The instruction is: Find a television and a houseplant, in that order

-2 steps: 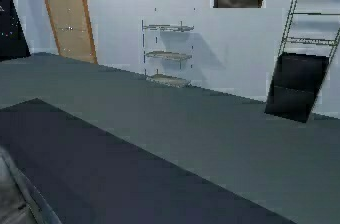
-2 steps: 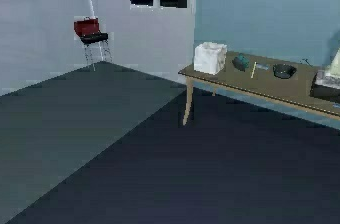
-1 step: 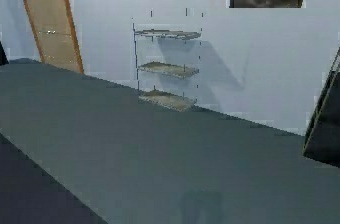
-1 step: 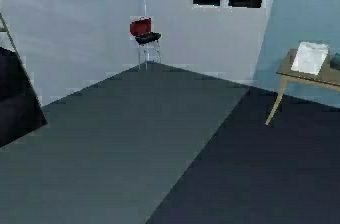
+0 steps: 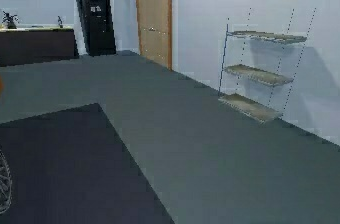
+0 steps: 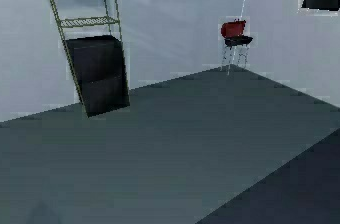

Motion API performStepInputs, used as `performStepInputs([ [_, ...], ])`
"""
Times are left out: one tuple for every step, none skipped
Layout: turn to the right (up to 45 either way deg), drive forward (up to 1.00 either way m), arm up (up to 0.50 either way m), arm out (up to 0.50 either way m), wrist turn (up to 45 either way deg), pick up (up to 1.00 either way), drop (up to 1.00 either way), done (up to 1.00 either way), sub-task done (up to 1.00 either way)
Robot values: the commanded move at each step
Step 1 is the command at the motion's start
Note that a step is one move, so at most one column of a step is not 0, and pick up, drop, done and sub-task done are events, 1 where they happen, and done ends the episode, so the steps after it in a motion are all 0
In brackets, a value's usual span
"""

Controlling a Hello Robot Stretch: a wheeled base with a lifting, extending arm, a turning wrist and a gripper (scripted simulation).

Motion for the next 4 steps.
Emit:
performStepInputs([
  [0.0,0.1,0.0,0.0,0.0,0.0,0.0,0.0,0.0],
  [-30.0,0.0,0.0,0.0,0.0,0.0,0.0,0.0,0.0],
  [0.0,1.0,0.0,0.0,0.0,0.0,0.0,0.0,0.0],
  [0.0,1.0,0.0,0.0,0.0,0.0,0.0,0.0,0.0],
])
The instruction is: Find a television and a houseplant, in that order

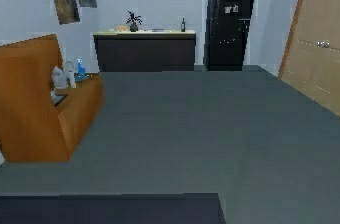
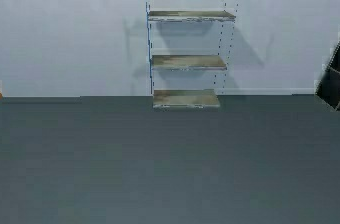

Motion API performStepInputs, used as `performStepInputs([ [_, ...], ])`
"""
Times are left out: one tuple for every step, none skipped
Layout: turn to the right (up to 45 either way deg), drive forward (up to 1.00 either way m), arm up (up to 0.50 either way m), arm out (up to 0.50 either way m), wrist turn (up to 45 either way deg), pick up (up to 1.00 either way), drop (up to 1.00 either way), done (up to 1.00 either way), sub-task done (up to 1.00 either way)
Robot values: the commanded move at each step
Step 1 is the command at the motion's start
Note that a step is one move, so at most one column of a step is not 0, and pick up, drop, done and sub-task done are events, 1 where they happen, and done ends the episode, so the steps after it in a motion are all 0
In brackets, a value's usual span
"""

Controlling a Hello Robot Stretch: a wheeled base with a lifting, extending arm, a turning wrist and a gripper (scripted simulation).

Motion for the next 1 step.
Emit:
performStepInputs([
  [-9.0,0.0,0.0,0.0,0.0,0.0,0.0,0.0,0.0],
])
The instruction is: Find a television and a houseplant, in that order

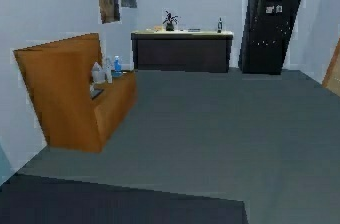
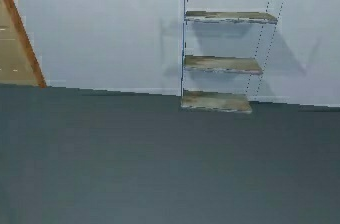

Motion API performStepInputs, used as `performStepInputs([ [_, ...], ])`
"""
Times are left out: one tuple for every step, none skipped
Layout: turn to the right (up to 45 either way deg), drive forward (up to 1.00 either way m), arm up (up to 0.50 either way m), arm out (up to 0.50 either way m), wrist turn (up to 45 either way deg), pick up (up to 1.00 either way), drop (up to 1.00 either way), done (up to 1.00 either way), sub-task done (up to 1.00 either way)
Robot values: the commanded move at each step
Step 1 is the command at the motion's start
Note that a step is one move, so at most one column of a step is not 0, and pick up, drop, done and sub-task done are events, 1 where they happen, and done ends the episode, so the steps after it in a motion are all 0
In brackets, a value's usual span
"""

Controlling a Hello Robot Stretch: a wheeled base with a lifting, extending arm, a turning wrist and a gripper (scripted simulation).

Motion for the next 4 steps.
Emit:
performStepInputs([
  [0.0,0.15,0.0,0.0,0.0,0.0,0.0,0.0,0.0],
  [-45.0,0.0,0.0,0.0,0.0,0.0,0.0,0.0,0.0],
  [-15.0,0.0,0.0,0.0,0.0,0.0,0.0,0.0,0.0],
  [0.0,0.9,0.0,0.0,0.0,0.0,0.0,0.0,0.0],
])
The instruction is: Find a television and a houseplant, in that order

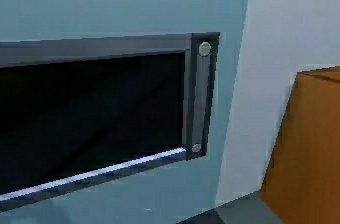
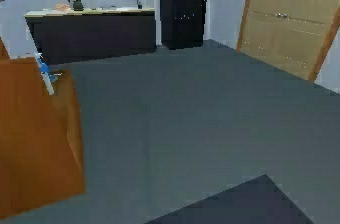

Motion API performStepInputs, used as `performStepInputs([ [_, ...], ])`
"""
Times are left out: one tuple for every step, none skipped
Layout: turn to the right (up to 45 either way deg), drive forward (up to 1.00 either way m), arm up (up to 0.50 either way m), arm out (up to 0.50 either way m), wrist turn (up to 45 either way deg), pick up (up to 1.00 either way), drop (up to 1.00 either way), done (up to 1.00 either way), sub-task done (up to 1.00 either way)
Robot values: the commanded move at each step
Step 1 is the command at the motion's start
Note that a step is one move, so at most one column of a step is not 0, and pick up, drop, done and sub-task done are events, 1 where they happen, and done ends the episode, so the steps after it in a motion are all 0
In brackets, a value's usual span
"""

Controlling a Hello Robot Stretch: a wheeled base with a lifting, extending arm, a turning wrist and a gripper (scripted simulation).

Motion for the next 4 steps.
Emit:
performStepInputs([
  [-21.0,0.0,0.0,0.0,0.0,0.0,0.0,0.0,0.0],
  [0.0,0.0,0.0,0.0,0.0,0.0,0.0,0.0,1.0],
  [45.0,0.0,0.0,0.0,0.0,0.0,0.0,0.0,0.0],
  [45.0,0.0,0.0,0.0,0.0,0.0,0.0,0.0,0.0],
])
